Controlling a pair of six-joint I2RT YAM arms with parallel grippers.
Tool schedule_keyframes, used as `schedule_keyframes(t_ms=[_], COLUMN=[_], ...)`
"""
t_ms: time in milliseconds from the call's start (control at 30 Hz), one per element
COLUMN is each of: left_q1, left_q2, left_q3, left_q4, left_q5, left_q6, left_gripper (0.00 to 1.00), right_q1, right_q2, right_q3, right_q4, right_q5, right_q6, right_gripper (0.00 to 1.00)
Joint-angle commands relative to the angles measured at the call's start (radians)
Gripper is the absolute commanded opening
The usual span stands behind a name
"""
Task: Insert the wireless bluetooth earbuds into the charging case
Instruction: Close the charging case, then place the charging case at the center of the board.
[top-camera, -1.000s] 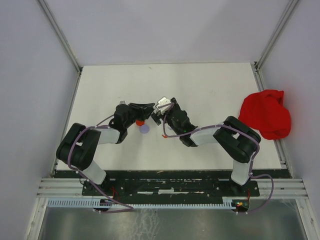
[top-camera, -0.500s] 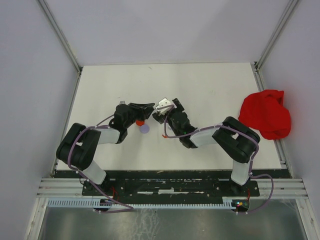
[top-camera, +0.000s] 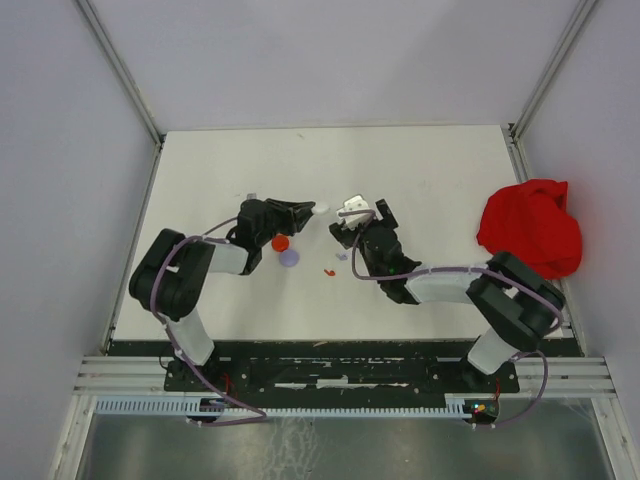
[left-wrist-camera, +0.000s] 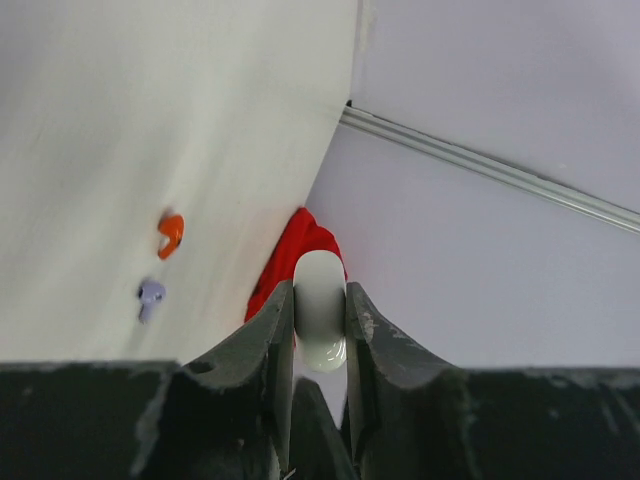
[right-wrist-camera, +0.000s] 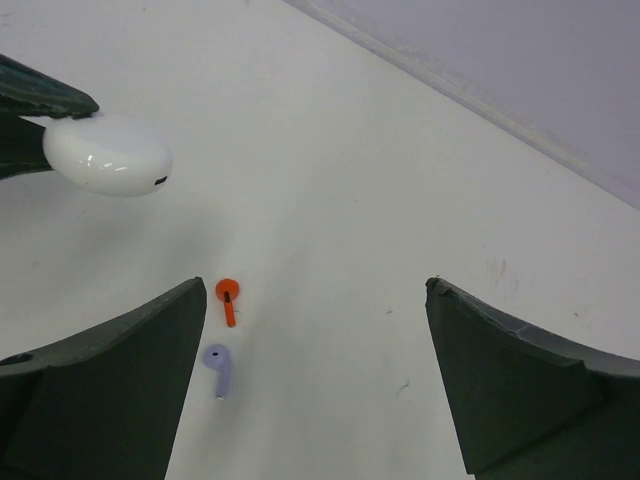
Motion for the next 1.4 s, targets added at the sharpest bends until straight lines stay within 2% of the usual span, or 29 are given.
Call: schedule_keyframes(t_ms=[0,233,400,567,1000,1300,1367], left_q1=[0.007,0.007,0.007,0.007,0.007,0.013,0.016], left_q2=[0.114,0.259,0.296,0.321,0.386,0.404,0.414], left_q3=[0.129,0.275,0.353,0.419,0.526,0.544,0.549], left_q4=[0.053,0.001,-0.080,-0.139,-0.245,-0.272,-0.274], left_q5=[0.020,-0.024,-0.086,-0.120,-0.157,-0.136,-0.127], left_q6=[0.146,0.303,0.424,0.518,0.670,0.699,0.698], left_gripper=[0.03,0.03,0.03,0.03,0.03,0.28,0.36], right_q1=[-0.024,-0.080,-0.132,-0.150,-0.158,-0.161,-0.160], right_q2=[-0.192,-0.355,-0.381,-0.373,-0.346,-0.324,-0.324], right_q3=[0.030,0.090,0.129,0.156,0.157,0.166,0.169], right_q4=[-0.284,-0.676,-0.842,-0.912,-0.915,-0.917,-0.922], right_q5=[0.043,-0.010,-0.107,-0.161,-0.190,-0.222,-0.224], right_q6=[0.148,0.311,0.396,0.429,0.449,0.466,0.466], right_gripper=[0.99,0.99,0.99,0.99,0.99,0.99,0.99])
